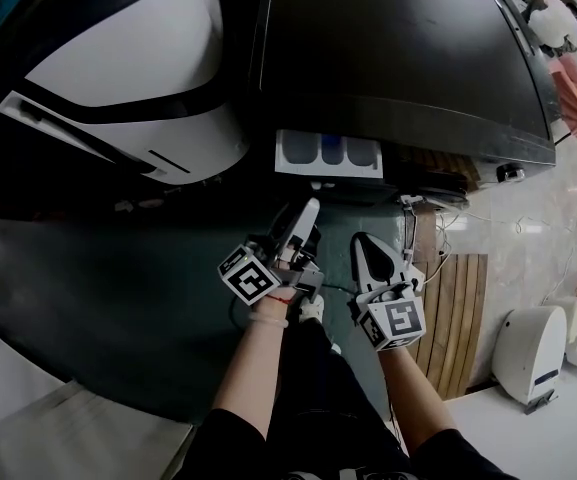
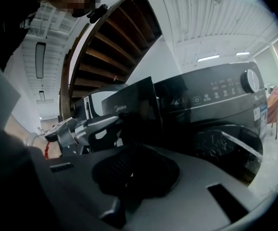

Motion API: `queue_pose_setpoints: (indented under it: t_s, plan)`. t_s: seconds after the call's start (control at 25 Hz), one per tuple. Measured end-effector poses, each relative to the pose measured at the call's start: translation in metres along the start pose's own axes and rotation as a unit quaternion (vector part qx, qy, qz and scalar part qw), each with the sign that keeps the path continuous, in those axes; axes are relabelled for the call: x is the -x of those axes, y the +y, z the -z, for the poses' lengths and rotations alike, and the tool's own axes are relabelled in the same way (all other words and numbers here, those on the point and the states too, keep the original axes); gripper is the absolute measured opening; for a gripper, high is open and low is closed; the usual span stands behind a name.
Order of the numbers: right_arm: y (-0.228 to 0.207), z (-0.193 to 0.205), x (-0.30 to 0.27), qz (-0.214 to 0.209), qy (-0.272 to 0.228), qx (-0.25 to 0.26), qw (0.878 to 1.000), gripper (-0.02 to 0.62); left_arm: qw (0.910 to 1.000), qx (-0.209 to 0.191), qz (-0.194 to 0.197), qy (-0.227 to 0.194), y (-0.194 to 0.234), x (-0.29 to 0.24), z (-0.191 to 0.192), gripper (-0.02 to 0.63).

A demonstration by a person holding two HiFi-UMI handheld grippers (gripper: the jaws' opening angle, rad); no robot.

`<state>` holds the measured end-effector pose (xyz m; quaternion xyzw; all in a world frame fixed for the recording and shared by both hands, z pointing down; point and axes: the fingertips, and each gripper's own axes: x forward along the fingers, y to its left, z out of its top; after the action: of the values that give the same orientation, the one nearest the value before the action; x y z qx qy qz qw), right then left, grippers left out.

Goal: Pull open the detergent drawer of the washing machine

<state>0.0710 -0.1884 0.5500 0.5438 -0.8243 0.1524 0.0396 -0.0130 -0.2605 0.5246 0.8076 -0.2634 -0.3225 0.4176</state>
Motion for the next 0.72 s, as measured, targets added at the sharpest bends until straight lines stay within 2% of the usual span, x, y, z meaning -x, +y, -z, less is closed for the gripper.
queue_pose_setpoints:
  t_s: [0.48, 0.72]
  plan:
    - [0.012, 0.003, 0.012, -0.002, -0.005, -0.013, 1.0, 0.02, 1.0, -0.004, 0.0, 0.001, -0.011, 0.017, 0.009, 0.097]
    - [0.015, 0.006, 0.021, -0.003, -0.005, -0.002, 1.0, 0.02, 1.0, -0.002, 0.001, -0.002, -0.017, 0.025, 0.013, 0.097]
